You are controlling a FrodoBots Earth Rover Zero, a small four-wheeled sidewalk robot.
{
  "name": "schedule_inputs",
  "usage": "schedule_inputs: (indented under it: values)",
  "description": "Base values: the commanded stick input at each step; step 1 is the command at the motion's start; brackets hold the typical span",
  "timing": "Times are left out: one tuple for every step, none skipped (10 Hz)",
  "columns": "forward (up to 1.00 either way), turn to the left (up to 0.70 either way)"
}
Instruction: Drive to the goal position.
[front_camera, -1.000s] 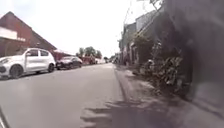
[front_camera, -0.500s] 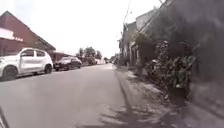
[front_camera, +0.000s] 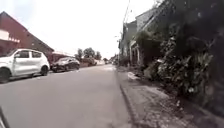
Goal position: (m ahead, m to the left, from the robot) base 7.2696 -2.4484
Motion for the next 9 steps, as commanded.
schedule_inputs:
  values:
    - [0.70, 0.01]
    - [0.70, 0.01]
    - [0.70, 0.01]
    - [0.70, 0.01]
    - [0.70, 0.01]
    - [0.70, 0.01]
    - [0.70, 0.01]
    - [0.70, 0.01]
    - [0.70, 0.01]
